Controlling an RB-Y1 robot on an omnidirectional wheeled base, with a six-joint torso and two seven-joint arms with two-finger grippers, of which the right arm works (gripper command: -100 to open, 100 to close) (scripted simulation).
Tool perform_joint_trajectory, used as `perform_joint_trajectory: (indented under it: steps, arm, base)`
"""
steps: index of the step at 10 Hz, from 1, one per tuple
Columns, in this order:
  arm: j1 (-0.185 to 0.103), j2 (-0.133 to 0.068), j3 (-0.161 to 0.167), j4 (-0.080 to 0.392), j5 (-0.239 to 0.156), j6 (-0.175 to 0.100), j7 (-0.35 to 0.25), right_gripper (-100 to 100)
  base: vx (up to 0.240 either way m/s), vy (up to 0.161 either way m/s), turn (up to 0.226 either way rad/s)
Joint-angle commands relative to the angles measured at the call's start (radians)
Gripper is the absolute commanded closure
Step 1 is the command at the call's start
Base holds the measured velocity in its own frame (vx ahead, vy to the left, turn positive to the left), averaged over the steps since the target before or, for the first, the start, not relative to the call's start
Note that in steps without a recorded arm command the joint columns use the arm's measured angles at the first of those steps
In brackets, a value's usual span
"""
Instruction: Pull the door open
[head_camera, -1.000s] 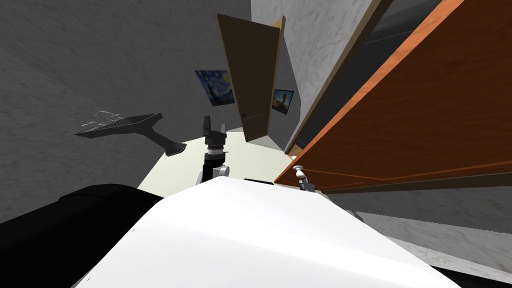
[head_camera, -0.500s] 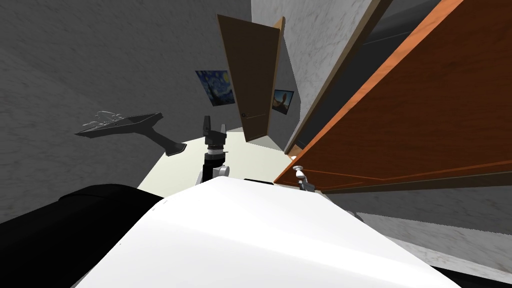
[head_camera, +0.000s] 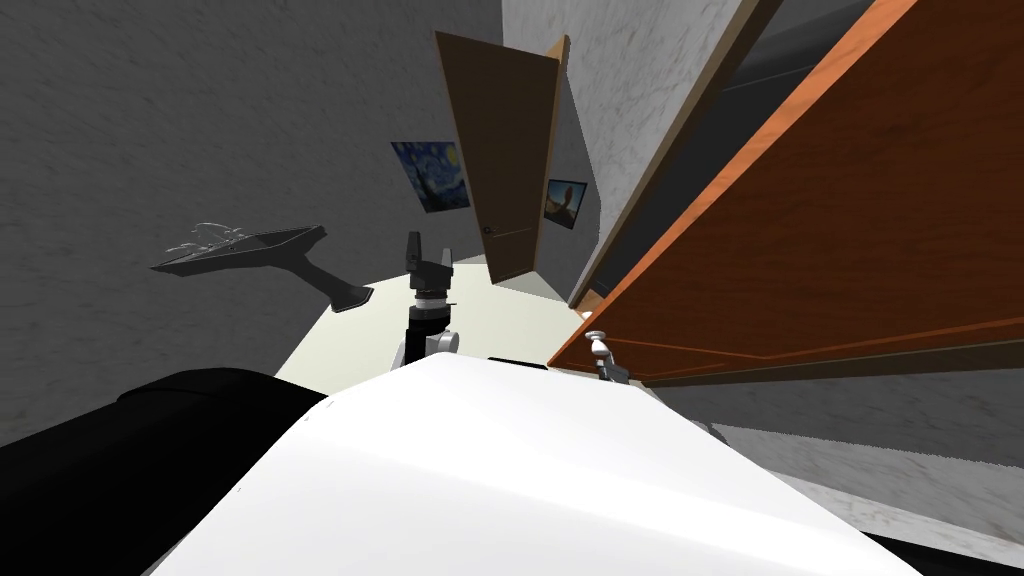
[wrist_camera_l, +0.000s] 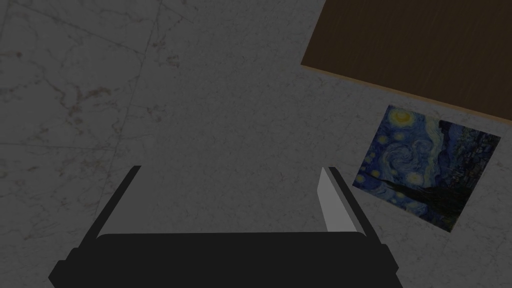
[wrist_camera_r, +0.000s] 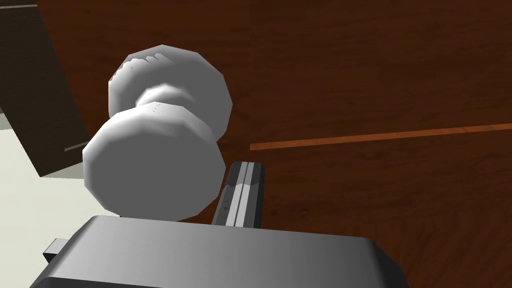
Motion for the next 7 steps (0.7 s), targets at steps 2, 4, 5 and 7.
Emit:
perform_joint_trajectory:
  steps: [2,4,5,7]
  arm:
    - [-0.003,0.018,0.029,-0.009,0.016,-0.004,-0.003,-100]
    - [-0.006,-0.012,0.024,0.023,0.012,-0.026,-0.027,-100]
    - [-0.004,-0.015,0.029,0.024,0.015,-0.03,-0.032,-100]
    - [-0.003,-0.019,0.035,0.024,0.018,-0.034,-0.037,-100]
  base:
    - [0.009,-0.002,-0.005]
    - [-0.077,-0.002,0.079]
    - [-0.186,-0.032,0.113]
    - [-0.12,-0.035,0.014]
